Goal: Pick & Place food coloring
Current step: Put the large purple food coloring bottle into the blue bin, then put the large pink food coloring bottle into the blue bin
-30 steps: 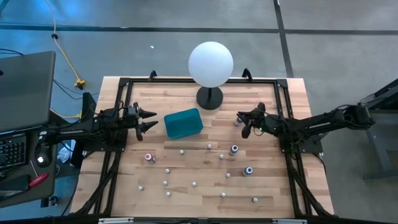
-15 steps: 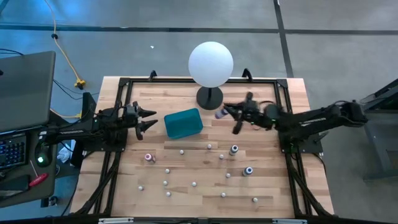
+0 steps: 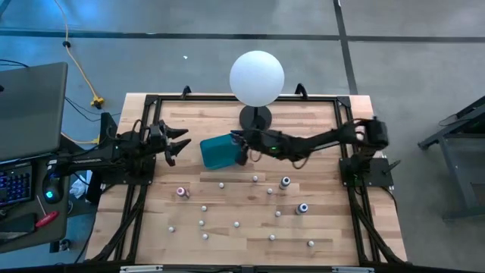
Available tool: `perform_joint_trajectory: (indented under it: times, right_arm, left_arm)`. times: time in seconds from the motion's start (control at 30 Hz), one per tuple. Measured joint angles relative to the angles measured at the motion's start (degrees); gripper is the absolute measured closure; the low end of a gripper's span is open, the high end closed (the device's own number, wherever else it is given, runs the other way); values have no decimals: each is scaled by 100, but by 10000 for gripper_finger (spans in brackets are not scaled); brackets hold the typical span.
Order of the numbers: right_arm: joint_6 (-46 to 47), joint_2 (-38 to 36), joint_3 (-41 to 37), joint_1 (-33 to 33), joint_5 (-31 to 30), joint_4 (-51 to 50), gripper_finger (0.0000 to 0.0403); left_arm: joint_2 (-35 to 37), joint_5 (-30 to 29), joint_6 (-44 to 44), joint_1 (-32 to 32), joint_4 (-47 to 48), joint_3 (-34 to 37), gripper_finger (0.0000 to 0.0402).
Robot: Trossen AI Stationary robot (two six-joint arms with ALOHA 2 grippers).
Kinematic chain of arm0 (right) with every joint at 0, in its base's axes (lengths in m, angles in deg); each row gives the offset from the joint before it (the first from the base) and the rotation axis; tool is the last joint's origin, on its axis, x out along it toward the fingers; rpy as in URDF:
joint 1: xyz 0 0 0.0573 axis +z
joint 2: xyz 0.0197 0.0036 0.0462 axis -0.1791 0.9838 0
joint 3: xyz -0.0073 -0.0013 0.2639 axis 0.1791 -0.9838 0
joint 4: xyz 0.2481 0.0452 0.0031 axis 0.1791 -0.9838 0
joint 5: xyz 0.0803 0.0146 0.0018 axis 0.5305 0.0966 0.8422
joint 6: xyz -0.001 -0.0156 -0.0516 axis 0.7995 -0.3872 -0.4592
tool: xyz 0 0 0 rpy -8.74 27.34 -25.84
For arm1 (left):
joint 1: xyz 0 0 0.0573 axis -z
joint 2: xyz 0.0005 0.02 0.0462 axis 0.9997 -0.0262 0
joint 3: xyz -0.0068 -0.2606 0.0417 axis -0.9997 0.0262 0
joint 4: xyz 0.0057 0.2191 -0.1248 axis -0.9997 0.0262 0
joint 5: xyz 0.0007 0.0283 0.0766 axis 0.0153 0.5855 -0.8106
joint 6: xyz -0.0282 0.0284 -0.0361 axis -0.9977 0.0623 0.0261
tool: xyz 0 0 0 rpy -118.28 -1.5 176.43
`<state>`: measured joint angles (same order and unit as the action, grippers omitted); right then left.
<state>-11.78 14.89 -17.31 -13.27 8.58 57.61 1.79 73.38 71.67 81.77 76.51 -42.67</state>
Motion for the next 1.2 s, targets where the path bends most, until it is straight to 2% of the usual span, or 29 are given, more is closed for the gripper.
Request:
perform_joint_trajectory:
  times: [0.1,0.17,0.47,0.7,0.83,1.07,1.2]
  right_arm:
    - [110,339,266,-65,-468,-316,359]
    - [210,511,320,-122,-557,-371,355]
    - [847,815,297,-352,-364,-615,369]
    - [1211,815,294,-541,-358,-994,340]
    - [1209,815,294,-632,-156,-1034,340]
    - [1192,815,302,-656,-146,-970,339]
    - [777,771,456,-602,-76,-898,338]
  left_arm:
    - [4,1,-2,0,-21,0,195]
    - [3,0,-2,1,-9,0,195]
    - [1,2,-2,1,-10,0,195]
    - [1,2,-2,1,-12,0,195]
    - [1,2,-9,1,-14,2,195]
    - [1,2,-11,0,-14,2,195]
    - [2,2,-11,1,-17,2,195]
